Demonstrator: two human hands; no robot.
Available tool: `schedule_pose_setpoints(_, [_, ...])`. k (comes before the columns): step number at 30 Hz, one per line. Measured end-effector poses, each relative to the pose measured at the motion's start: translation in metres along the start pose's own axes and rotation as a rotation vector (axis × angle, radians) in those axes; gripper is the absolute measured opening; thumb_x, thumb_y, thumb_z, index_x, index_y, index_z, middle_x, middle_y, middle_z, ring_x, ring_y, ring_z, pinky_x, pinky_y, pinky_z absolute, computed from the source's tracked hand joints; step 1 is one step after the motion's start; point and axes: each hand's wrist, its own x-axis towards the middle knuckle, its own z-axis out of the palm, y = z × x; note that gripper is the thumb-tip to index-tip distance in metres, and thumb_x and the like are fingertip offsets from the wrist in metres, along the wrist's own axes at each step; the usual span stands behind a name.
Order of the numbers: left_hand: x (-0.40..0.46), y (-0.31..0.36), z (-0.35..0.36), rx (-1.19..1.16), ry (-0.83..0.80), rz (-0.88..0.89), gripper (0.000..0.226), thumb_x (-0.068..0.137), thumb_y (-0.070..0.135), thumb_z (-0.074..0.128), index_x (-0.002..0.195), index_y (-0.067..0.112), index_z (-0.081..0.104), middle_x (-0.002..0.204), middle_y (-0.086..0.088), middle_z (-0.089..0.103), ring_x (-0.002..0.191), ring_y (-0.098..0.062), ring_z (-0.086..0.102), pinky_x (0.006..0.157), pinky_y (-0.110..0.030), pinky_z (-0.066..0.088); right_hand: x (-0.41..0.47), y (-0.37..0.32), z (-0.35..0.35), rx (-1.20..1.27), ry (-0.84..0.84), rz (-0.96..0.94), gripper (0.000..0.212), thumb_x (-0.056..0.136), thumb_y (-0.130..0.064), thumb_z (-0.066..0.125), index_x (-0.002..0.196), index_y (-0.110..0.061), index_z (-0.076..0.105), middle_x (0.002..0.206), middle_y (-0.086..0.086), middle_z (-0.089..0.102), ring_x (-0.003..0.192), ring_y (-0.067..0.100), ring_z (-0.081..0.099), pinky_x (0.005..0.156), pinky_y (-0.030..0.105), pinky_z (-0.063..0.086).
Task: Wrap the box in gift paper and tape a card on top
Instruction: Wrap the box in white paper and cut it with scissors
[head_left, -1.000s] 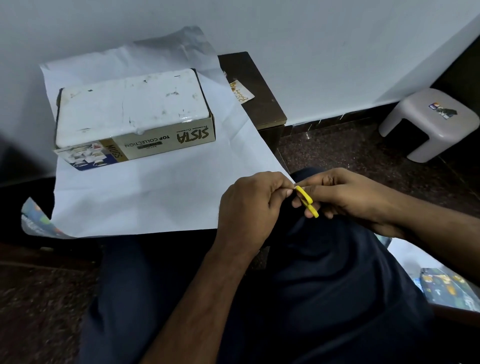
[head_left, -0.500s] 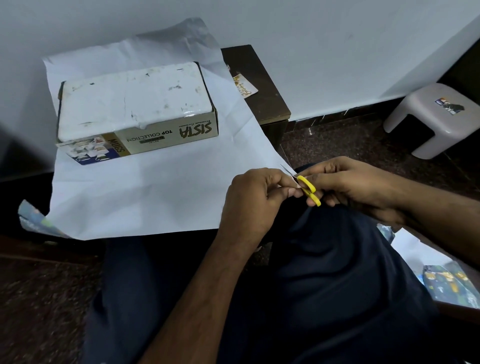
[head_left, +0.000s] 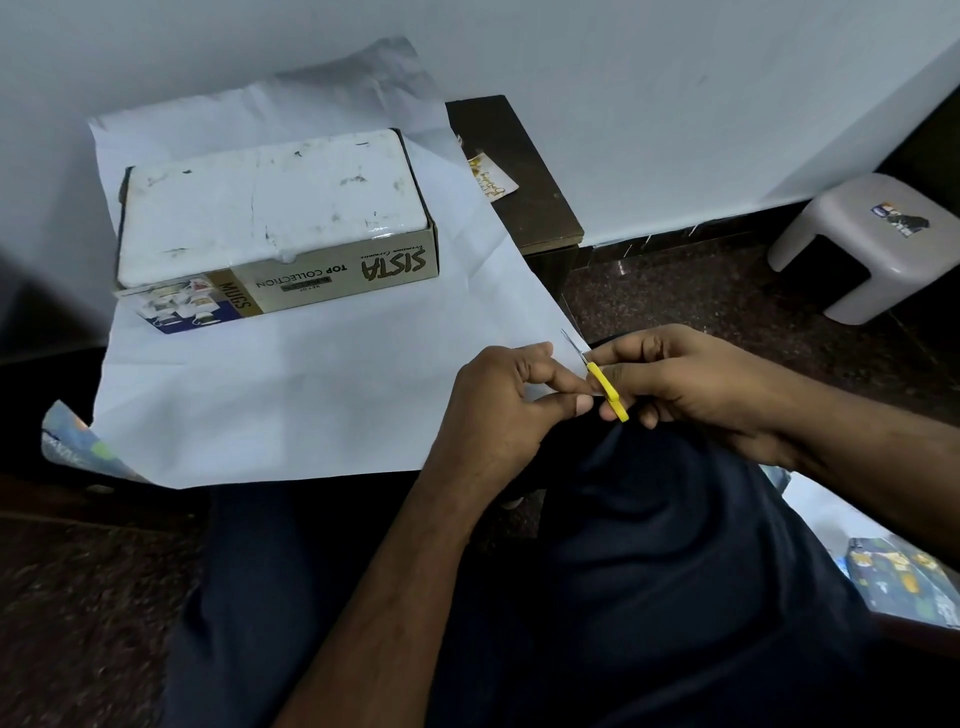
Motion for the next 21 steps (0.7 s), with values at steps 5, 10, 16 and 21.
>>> schedule_pose_setpoints(5, [-0.0004, 0.0017, -0.0009, 0.001, 0.006, -0.020, 0.013, 0.083, 0.023, 0.083, 0.091, 0.032, 0.083, 0.145, -0.001, 0.060, 0.139, -0.008, 0.047, 0.117, -0.039, 0.033, 0.0013, -0.0035, 0.0021, -0.014, 0.018, -0.022, 0.018, 0.097, -0.021, 0.064, 0.106, -0.011, 0.076, 0.079, 0.010, 0.070, 0.056, 0.003, 0.057, 0.048, 0.017, 0.042])
schedule_pose_setpoints(10, [-0.0015, 0.0028, 0.0001, 0.004, -0.010, -0.020, 0.020, 0.081, 0.022, 0.084, 0.078, 0.041, 0.080, 0.151, 0.001, 0.054, 0.145, -0.007, 0.038, 0.120, -0.047, 0.029, 0.0020, -0.0049, 0.0038, -0.075, 0.018, -0.052, 0.016, 0.098, -0.020, 0.063, 0.104, -0.012, 0.076, 0.077, 0.010, 0.070, 0.053, 0.002, 0.055, 0.047, 0.017, 0.040])
schedule_pose_setpoints(16, [-0.0017, 0.0030, 0.0009, 0.016, -0.006, -0.015, 0.010, 0.079, 0.024, 0.085, 0.082, 0.033, 0.082, 0.157, 0.002, 0.047, 0.147, -0.006, 0.035, 0.117, -0.039, 0.030, 0.0078, -0.0064, 0.0038, -0.123, 0.024, -0.049, 0.017, 0.097, -0.017, 0.064, 0.103, -0.007, 0.075, 0.082, 0.014, 0.069, 0.058, 0.005, 0.056, 0.048, 0.020, 0.040])
schedule_pose_setpoints(21, [-0.0010, 0.0035, 0.0007, 0.044, -0.023, -0.033, 0.009, 0.081, 0.025, 0.084, 0.088, 0.031, 0.082, 0.162, 0.003, 0.038, 0.151, -0.010, 0.028, 0.116, -0.034, 0.025, 0.0092, -0.0076, 0.0051, -0.134, 0.038, -0.070, 0.014, 0.098, -0.018, 0.064, 0.102, -0.012, 0.077, 0.076, 0.008, 0.068, 0.057, 0.006, 0.055, 0.047, 0.021, 0.042])
